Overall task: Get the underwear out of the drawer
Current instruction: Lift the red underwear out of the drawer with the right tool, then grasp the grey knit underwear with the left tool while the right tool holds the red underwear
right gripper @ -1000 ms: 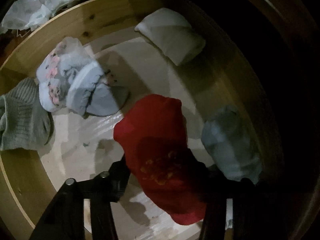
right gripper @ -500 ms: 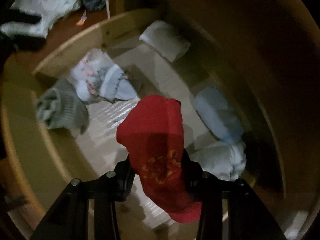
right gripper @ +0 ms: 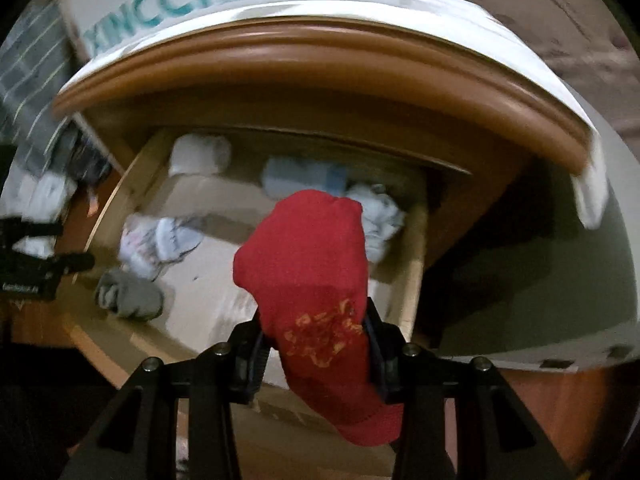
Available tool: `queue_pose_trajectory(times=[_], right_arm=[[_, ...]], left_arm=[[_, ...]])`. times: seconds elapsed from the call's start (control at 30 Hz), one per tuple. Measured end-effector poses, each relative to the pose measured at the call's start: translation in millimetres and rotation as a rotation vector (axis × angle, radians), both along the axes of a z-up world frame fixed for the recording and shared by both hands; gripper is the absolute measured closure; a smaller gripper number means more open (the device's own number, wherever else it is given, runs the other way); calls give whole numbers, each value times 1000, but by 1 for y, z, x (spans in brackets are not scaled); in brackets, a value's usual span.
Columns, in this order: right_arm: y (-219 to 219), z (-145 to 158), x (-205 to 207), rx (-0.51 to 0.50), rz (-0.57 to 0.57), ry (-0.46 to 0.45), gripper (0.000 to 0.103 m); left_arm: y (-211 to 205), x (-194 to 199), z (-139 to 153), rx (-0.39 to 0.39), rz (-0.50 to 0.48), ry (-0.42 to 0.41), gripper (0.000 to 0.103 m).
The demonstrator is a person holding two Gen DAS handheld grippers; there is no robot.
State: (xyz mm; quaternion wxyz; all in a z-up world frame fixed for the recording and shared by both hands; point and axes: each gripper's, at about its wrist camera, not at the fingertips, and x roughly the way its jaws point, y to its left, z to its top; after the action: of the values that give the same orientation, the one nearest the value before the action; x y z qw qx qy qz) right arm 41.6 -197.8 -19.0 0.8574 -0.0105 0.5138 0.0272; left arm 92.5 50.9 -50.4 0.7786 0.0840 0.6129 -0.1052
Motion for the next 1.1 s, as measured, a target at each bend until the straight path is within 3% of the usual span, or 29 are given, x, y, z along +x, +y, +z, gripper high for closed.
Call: queue_pose_trajectory(times=[0.17,0.47,0.7,0.93,1.1], right_arm=[[-17,-9,7,33,-73,-32,61],[-46,-9,2,43,-210,-31,61],[-57,1,-3,43,-276,-64,61],[-58,6,-5,77,-275,-78,61],[-63,11,-7,78,-293,-94,61]], left_arm=[[-10,3,-6,-52,1,81,13],[-34,11,-16,28,25,139,13],[-34,17,-27,38,113,197,13],[-32,29,-46,36,196,344,13],[-32,33,-64,78,243,419,13]])
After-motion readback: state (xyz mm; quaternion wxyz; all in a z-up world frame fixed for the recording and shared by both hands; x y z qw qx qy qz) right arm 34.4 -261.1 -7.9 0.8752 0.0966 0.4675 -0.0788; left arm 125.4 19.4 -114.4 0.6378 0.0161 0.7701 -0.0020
